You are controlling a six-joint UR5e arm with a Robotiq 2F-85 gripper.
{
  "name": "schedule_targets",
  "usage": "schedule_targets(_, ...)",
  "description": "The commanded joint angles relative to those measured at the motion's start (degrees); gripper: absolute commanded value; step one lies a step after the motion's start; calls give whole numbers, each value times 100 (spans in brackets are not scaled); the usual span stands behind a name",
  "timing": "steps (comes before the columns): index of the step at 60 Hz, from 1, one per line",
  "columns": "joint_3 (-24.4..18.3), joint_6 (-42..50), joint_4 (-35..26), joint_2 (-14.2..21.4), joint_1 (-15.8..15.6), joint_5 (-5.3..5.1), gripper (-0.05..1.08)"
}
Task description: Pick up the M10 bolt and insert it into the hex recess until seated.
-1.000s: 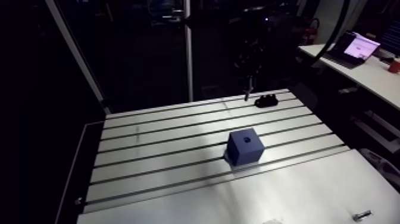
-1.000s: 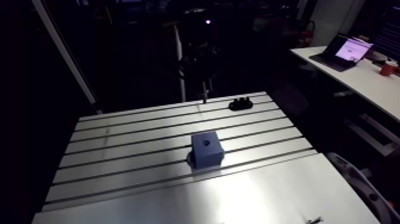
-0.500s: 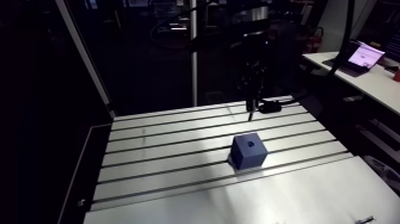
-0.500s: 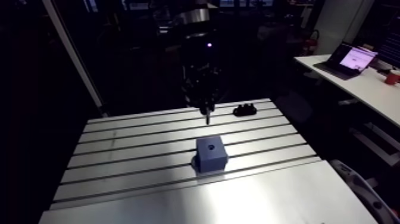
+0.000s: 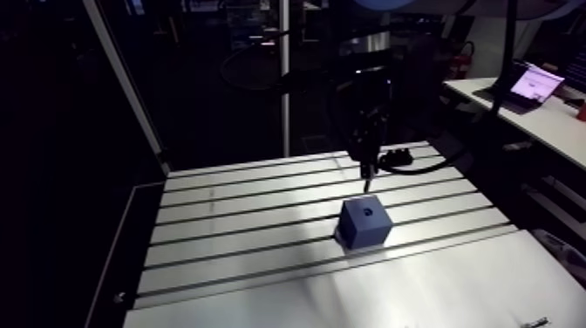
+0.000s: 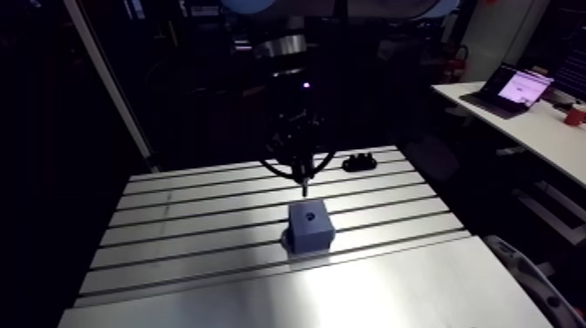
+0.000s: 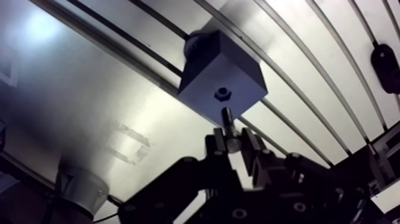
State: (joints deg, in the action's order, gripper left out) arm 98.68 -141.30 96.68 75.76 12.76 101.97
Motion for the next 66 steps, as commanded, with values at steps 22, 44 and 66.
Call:
schedule_targets(22,322,26,538,30,40,-6,78)
schedule_targets(44,341,-42,637,12,60,3,78)
schedule_targets(66,464,-35,679,12,78,-15,78)
